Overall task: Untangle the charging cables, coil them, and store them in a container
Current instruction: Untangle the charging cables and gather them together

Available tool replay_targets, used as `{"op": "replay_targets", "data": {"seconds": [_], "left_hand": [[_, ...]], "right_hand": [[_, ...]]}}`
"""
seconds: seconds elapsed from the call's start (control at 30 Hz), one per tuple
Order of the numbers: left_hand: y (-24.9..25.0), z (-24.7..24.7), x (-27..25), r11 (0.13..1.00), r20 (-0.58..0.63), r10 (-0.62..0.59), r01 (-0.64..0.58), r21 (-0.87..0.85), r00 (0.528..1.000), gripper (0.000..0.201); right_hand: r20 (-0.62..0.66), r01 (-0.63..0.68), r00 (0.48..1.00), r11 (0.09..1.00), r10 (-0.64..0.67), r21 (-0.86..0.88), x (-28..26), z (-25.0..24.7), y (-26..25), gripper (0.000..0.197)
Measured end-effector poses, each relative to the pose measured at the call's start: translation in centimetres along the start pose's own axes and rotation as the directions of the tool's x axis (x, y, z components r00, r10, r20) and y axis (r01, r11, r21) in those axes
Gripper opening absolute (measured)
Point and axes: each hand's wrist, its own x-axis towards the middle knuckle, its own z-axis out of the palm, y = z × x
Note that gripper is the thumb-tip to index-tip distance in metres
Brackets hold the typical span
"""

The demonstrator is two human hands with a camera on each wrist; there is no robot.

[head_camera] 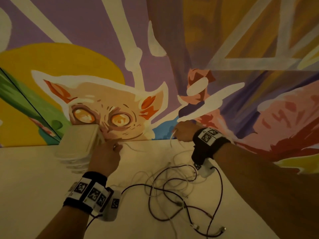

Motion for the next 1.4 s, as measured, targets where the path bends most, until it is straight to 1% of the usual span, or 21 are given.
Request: {"op": "replay_targets", "data": {"seconds": [0.03, 0.1, 0.17, 0.23, 0.3, 0.37, 0.4, 0.43, 0.5, 0.53, 0.63, 0.73, 0.83, 1.0, 1.1, 1.13, 1.2, 1.27, 1.33, 1.37, 1.4], "left_hand": [[-0.2, 0.2, -0.1, 1.000, -0.044, 0.001, -0.002, -0.027, 0.999, 0.019], [-0.4, 0.7, -0.4, 0.996, -0.085, -0.015, 0.007, -0.088, 0.996, 0.023], [-0.7, 1.3, -0.5, 0.988, -0.101, -0.061, 0.045, -0.149, 0.993, 0.032], [-1.1, 1.9, -0.6, 0.968, -0.108, -0.105, 0.076, -0.241, 0.989, 0.038], [-1.8, 2.8, -0.5, 0.932, -0.076, -0.160, 0.126, -0.340, 0.984, 0.030], [-2.3, 3.8, -0.5, 0.859, 0.012, -0.209, 0.190, -0.476, 0.978, 0.016], [-2.5, 4.4, -0.6, 0.799, 0.076, -0.227, 0.230, -0.556, 0.971, 0.018], [-2.4, 4.9, -0.7, 0.727, 0.143, -0.244, 0.279, -0.628, 0.959, 0.020], [-2.2, 5.8, -0.9, 0.608, 0.231, -0.262, 0.346, -0.715, 0.937, 0.021], [-1.8, 6.1, -1.1, 0.580, 0.256, -0.257, 0.360, -0.731, 0.932, 0.021], [-1.3, 7.0, -1.7, 0.576, 0.298, -0.212, 0.365, -0.731, 0.931, 0.017], [-0.9, 7.5, -2.4, 0.591, 0.358, -0.150, 0.374, -0.714, 0.921, 0.018], [-1.0, 7.5, -2.6, 0.616, 0.382, -0.120, 0.370, -0.695, 0.916, 0.018], [-1.6, 7.5, -2.7, 0.622, 0.381, -0.130, 0.375, -0.687, 0.915, 0.018], [-1.8, 7.4, -2.9, 0.619, 0.406, -0.117, 0.386, -0.684, 0.906, 0.017], [-1.8, 7.3, -3.0, 0.615, 0.419, -0.114, 0.395, -0.683, 0.901, 0.017], [-2.0, 7.1, -3.1, 0.584, 0.445, -0.119, 0.425, -0.691, 0.888, 0.017], [-2.0, 6.8, -3.0, 0.513, 0.467, -0.129, 0.462, -0.724, 0.875, 0.017], [-1.8, 6.3, -2.8, 0.403, 0.476, -0.129, 0.485, -0.776, 0.870, 0.016], [-1.5, 6.1, -2.6, 0.347, 0.475, -0.124, 0.487, -0.802, 0.871, 0.017], [-1.2, 5.8, -2.5, 0.295, 0.472, -0.115, 0.484, -0.823, 0.874, 0.017]], "right_hand": [[-0.021, 0.044, 0.999, 0.996, -0.043, 0.083, 0.5, 0.4, -0.2, 0.023], [-0.120, 0.138, 0.987, 0.947, -0.107, 0.290, 1.5, 1.7, -0.4, 0.025], [-0.158, 0.174, 0.980, 0.907, -0.121, 0.385, 2.5, 3.2, -0.4, 0.039], [-0.129, 0.144, 0.986, 0.921, -0.104, 0.363, 3.3, 5.2, 0.3, 0.054], [-0.106, 0.056, 0.994, 0.928, -0.018, 0.368, 4.1, 7.4, 1.6, 0.050], [-0.068, -0.085, 0.991, 0.925, 0.119, 0.371, 4.4, 9.8, 2.8, 0.028], [-0.033, -0.144, 0.986, 0.933, 0.164, 0.331, 4.6, 11.2, 3.3, 0.016], [0.001, -0.171, 0.984, 0.941, 0.179, 0.290, 4.7, 12.8, 3.6, 0.010], [0.077, -0.192, 0.981, 0.958, 0.179, 0.215, 5.0, 16.2, 3.9, 0.018], [0.102, -0.198, 0.978, 0.958, 0.181, 0.205, 5.1, 17.6, 3.7, 0.023], [0.122, -0.221, 0.973, 0.938, 0.195, 0.268, 5.2, 21.3, 2.6, 0.025], [0.120, -0.274, 0.961, 0.911, 0.249, 0.307, 4.9, 24.6, 2.1, 0.016], [0.196, -0.314, 0.942, 0.923, 0.274, 0.222, 4.5, 27.1, 2.6, 0.049], [0.210, -0.314, 0.937, 0.934, 0.278, 0.168, 3.1, 27.0, 2.8, 0.049], [0.265, -0.243, 0.947, 0.946, 0.183, 0.216, 1.8, 25.4, 3.1, 0.044], [0.291, -0.212, 0.946, 0.954, 0.145, 0.213, 1.3, 24.4, 3.0, 0.038], [0.304, -0.162, 0.947, 0.974, 0.107, 0.160, 0.1, 21.5, 2.7, 0.018], [0.292, -0.101, 0.956, 0.972, 0.036, 0.211, -1.2, 17.8, 2.7, 0.012], [0.221, 0.030, 0.971, 0.960, -0.095, 0.278, -2.7, 13.8, 2.9, 0.013], [0.111, 0.097, 0.984, 0.945, -0.138, 0.313, -3.5, 11.6, 2.9, 0.014], [-0.067, 0.155, 0.988, 0.924, -0.140, 0.351, -4.3, 9.8, 2.8, 0.014]]}}
